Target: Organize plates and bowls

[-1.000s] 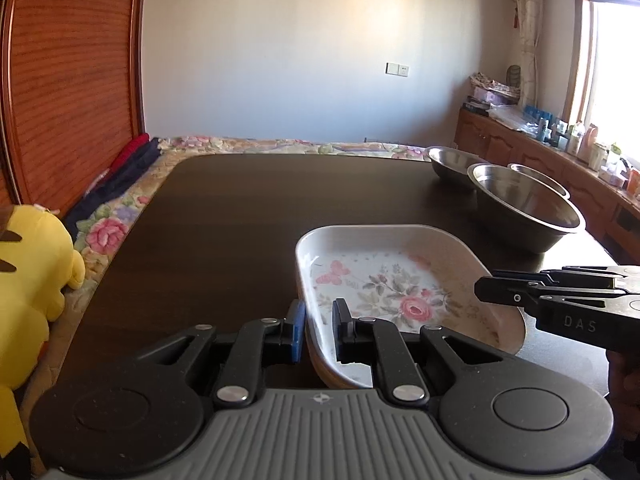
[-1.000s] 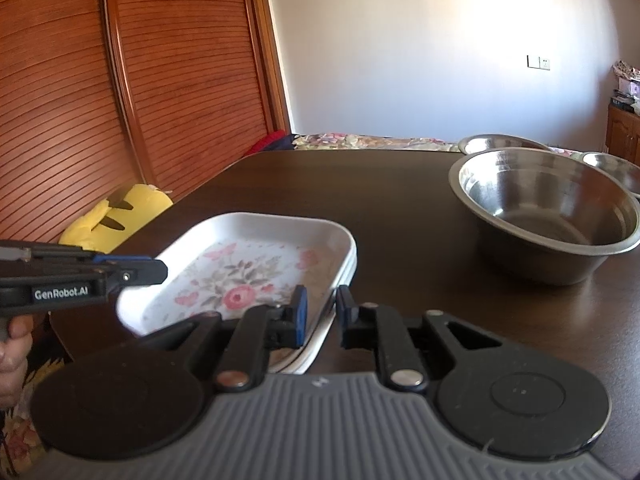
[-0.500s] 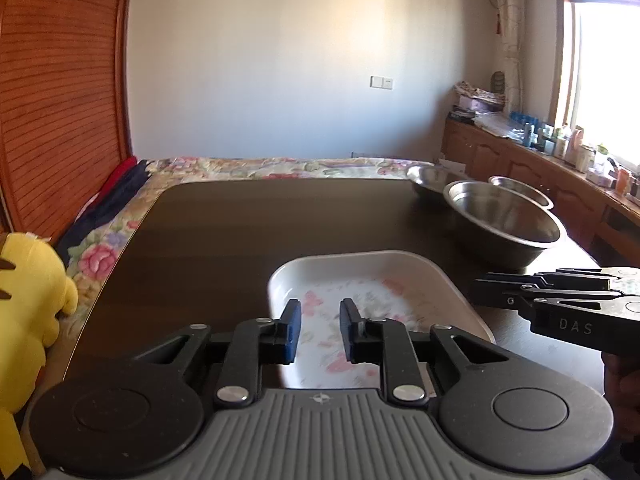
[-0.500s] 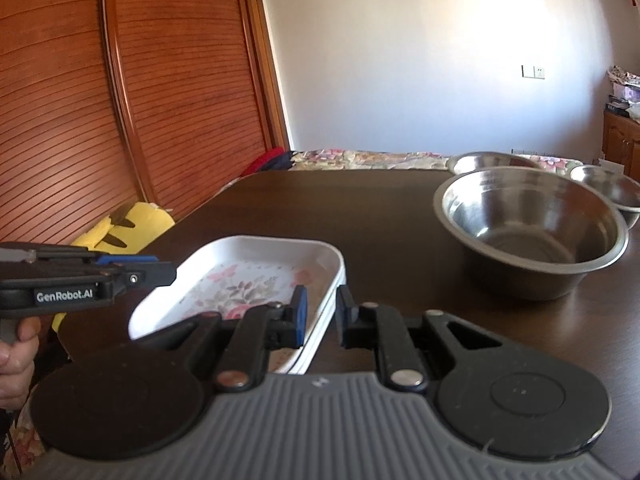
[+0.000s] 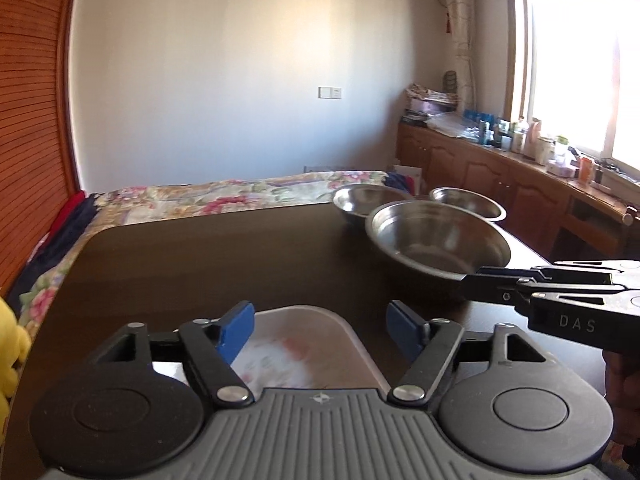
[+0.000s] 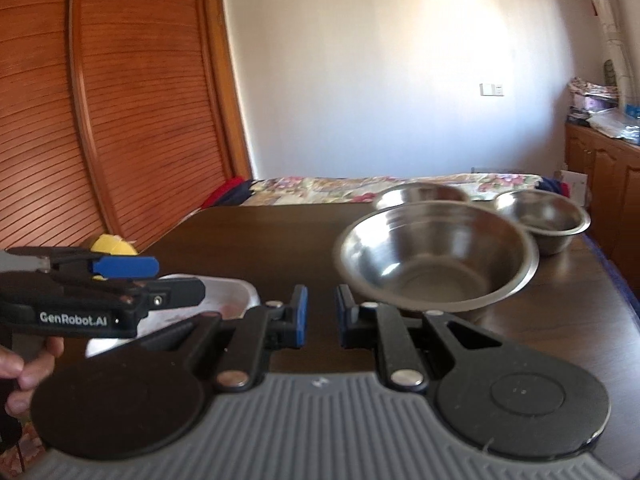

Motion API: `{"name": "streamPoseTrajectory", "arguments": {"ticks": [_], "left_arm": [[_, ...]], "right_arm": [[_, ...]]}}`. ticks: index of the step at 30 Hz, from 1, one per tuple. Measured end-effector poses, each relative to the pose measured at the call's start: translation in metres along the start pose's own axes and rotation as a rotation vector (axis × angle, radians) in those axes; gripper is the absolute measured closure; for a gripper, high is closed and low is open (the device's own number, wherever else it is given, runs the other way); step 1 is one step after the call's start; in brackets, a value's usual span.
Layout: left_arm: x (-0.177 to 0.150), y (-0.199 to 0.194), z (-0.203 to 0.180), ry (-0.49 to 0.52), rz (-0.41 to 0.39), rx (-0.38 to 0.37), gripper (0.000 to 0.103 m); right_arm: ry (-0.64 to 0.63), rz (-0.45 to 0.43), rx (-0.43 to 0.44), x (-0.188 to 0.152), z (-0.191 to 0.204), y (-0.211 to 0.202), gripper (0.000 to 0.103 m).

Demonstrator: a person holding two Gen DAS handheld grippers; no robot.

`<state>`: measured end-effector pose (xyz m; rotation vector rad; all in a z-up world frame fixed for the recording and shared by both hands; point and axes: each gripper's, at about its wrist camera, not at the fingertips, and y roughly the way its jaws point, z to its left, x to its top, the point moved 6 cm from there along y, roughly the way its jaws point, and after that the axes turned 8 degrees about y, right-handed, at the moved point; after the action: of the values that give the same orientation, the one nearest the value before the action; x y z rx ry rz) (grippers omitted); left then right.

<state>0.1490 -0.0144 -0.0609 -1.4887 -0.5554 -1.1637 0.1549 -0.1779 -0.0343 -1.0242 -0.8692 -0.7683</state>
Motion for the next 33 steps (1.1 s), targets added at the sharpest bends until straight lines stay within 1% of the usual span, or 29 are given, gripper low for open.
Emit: {"name": "streamPoseTrajectory", "arguments": {"ticks": [3,4,5,6,9,10,11,15,18,23,25,26,28,29,31,33], "left_arm": [[0.009,0.010,-0.009,0.013,-0.009,-0.009,0.017],[0.011,0.013,-0.012,0.017,-0.010,-0.006,0.016],[0.013,0.016,-0.014,0.018,-0.009,-0.003,0.015],[0.015,0.019,-0.016,0.015,-0.007,-0.003,0.015],[0.021,0.029,-0.018,0.000,-0.004,-0.009,0.014],[0.022,0.032,-0.020,-0.001,-0.004,-0.008,0.013],[0.024,0.036,-0.021,0.000,0.000,-0.004,0.013],[0.028,0.050,-0.028,0.002,0.008,-0.008,0.013],[0.032,0.062,-0.033,0.001,0.017,-0.015,0.013],[0.034,0.082,-0.043,0.014,0.047,-0.030,0.015],[0.036,0.089,-0.045,0.009,0.056,-0.045,0.021],[0.036,0.092,-0.047,0.006,0.062,-0.052,0.022],[0.038,0.098,-0.049,0.000,0.075,-0.058,0.031],[0.038,0.101,-0.049,-0.002,0.081,-0.059,0.033],[0.038,0.107,-0.050,-0.008,0.094,-0.059,0.040],[0.037,0.112,-0.051,-0.018,0.109,-0.063,0.044]], "right_arm": [[0.013,-0.014,-0.017,0.007,-0.015,-0.003,0.085],[0.025,-0.014,-0.016,0.010,-0.021,-0.003,0.077],[0.036,-0.017,-0.015,0.013,-0.028,-0.004,0.066],[0.041,-0.025,-0.019,0.015,-0.034,-0.004,0.063],[0.046,-0.042,-0.042,0.023,-0.050,-0.004,0.058],[0.048,-0.047,-0.046,0.026,-0.055,-0.003,0.052],[0.052,-0.053,-0.050,0.029,-0.062,-0.002,0.049],[0.049,-0.052,-0.078,0.034,-0.086,0.006,0.049],[0.046,-0.035,-0.095,0.035,-0.102,0.018,0.049],[0.051,-0.004,-0.093,0.034,-0.120,0.035,0.049],[0.049,0.007,-0.084,0.034,-0.123,0.039,0.049],[0.047,0.013,-0.081,0.033,-0.125,0.040,0.049],[0.045,0.025,-0.076,0.032,-0.126,0.044,0.049],[0.048,0.031,-0.071,0.032,-0.127,0.046,0.049],[0.053,0.040,-0.063,0.031,-0.128,0.048,0.049],[0.056,0.045,-0.056,0.031,-0.129,0.050,0.050]]}}
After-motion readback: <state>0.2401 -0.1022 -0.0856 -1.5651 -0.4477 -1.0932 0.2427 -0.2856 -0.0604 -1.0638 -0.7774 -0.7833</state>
